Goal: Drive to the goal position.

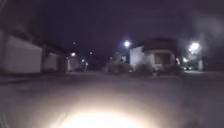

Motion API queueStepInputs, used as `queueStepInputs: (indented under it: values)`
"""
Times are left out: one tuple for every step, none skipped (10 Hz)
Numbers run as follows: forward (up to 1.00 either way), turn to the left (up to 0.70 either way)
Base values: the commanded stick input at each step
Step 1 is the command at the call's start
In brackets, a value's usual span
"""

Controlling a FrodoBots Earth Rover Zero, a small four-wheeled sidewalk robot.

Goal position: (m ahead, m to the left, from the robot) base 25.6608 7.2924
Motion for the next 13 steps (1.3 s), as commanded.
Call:
queueStepInputs:
  values:
    - [0.70, 0.00]
    - [0.70, 0.00]
    - [0.70, 0.00]
    - [0.70, 0.00]
    - [0.70, 0.00]
    - [0.70, 0.00]
    - [0.70, 0.00]
    - [0.70, 0.00]
    - [0.70, 0.00]
    - [0.70, 0.00]
    - [0.70, 0.00]
    - [0.70, 0.00]
    - [0.70, -0.16]
